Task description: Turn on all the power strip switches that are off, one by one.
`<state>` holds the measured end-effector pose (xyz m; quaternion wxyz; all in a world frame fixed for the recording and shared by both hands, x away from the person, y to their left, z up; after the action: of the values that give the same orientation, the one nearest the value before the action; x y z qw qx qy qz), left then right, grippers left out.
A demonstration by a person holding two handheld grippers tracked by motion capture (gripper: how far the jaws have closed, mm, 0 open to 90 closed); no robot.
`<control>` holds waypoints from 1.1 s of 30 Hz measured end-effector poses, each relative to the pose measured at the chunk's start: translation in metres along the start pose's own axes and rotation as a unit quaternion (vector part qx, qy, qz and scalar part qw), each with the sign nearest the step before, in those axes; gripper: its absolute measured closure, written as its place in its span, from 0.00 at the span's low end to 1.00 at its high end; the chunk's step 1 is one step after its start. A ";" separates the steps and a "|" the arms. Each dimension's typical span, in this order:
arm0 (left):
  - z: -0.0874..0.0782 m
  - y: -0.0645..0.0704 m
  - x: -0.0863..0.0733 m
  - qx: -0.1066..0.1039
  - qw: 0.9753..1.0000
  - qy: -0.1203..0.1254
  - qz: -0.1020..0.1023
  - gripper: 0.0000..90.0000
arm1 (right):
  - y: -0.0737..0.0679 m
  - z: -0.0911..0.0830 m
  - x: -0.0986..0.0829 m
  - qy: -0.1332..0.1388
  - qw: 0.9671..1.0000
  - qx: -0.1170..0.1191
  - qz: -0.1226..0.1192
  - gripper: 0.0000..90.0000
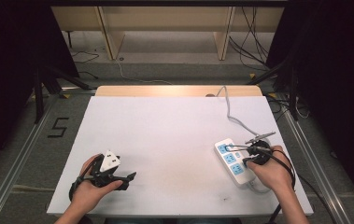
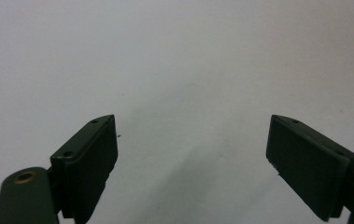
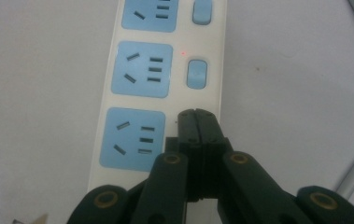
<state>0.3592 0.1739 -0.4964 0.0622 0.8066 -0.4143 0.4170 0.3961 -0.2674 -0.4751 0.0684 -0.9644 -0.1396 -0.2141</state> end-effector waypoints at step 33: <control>0.000 0.001 0.000 -0.001 1.000 -0.002 0.002 0.18 | 0.000 0.004 0.000 -0.018 1.000 -0.005 0.005 1.00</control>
<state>0.3588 0.1736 -0.4966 0.0615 0.8066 -0.4159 0.4156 0.3977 -0.2669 -0.4786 0.0616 -0.9691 -0.1351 -0.1968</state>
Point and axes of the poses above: each handheld gripper's, and its own axes: z roughly forward along the jaws, x roughly out of its top, y roughly to its right, the point moved 5 cm from there along z, roughly forward along the jaws, and after that the axes turned 12 degrees about z, right-handed, at the moved point
